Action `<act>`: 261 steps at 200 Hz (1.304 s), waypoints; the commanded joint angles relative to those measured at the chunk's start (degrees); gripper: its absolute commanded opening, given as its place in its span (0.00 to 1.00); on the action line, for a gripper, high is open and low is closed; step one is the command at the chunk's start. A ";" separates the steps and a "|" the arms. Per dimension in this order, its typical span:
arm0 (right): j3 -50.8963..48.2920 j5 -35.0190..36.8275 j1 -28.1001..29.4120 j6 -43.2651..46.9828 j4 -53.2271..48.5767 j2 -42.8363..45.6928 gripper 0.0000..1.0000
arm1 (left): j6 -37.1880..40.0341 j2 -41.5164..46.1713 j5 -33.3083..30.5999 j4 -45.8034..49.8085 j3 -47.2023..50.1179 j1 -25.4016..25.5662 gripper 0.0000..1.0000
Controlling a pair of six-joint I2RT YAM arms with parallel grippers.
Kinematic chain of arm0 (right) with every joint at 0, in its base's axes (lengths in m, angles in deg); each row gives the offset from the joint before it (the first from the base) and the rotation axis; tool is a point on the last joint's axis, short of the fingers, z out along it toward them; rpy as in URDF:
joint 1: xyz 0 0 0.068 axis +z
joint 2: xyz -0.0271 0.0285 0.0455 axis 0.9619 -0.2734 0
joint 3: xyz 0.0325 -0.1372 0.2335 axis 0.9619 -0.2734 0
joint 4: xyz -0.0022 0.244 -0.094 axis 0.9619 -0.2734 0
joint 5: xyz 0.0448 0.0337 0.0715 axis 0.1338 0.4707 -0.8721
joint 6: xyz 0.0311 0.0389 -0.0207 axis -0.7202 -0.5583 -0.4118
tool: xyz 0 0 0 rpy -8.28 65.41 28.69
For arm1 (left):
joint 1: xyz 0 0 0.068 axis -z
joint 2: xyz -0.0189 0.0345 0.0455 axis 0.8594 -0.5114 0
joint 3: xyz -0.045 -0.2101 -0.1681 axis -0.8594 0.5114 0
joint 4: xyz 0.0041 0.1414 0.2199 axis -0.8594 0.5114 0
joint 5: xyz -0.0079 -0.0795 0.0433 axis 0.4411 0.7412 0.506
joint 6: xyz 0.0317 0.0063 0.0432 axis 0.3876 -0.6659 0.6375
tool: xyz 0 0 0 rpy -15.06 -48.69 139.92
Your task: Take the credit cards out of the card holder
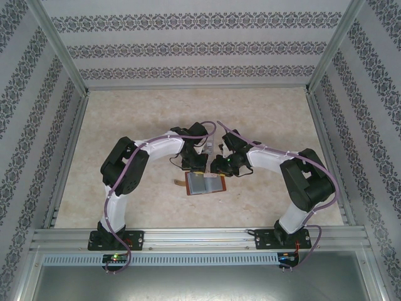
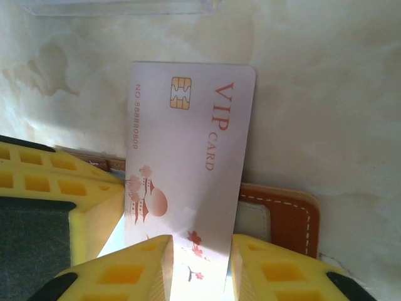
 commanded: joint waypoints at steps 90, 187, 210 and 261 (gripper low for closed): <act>-5.74 -6.20 -1.83 -7.89 11.17 3.70 0.20 | 1.54 -3.14 -0.10 2.15 -0.33 1.18 0.05; -9.12 -8.21 -3.32 -12.32 17.11 4.62 0.13 | 1.64 -2.87 -0.07 2.15 -0.07 1.22 0.04; -9.04 -7.21 -3.33 -11.63 16.01 5.11 0.10 | 1.58 -2.40 -0.31 2.08 0.05 1.21 0.04; -7.95 -5.35 -3.33 -9.40 12.06 8.28 0.06 | 1.02 2.62 -2.26 1.98 0.32 1.01 0.05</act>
